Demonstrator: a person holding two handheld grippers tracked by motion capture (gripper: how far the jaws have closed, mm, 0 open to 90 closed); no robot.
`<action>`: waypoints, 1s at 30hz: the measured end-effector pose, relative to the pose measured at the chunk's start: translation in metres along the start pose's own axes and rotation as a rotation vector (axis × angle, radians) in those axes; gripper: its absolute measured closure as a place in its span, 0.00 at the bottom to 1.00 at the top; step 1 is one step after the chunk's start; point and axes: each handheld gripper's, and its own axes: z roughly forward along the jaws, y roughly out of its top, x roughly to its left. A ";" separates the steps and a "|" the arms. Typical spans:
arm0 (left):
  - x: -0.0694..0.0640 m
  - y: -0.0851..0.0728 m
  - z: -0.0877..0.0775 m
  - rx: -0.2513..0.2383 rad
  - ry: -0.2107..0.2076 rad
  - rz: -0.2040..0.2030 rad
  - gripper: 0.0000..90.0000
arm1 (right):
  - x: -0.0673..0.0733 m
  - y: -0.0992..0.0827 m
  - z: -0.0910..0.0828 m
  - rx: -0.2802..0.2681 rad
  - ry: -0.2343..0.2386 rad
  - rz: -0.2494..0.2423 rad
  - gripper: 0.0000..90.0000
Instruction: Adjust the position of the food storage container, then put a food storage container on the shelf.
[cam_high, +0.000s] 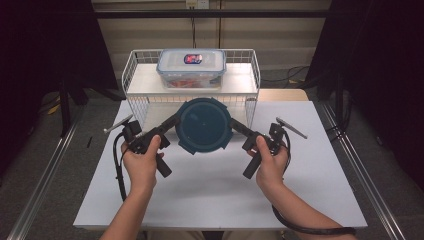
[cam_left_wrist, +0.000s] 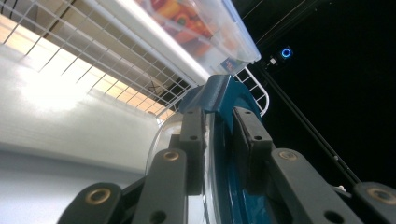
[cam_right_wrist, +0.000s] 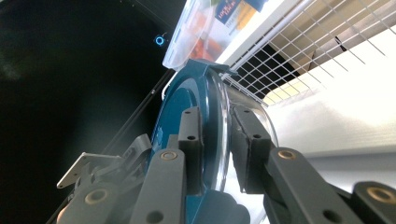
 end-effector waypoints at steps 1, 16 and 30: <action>0.000 0.002 0.001 0.003 -0.009 -0.003 0.84 | 0.001 0.002 0.001 -0.008 0.002 -0.006 0.84; -0.013 0.025 0.007 -0.035 -0.046 -0.002 0.84 | 0.024 0.026 0.014 -0.040 0.002 -0.042 0.84; -0.042 0.071 0.016 -0.095 -0.108 -0.024 0.84 | 0.055 0.058 0.032 -0.070 0.022 -0.061 0.84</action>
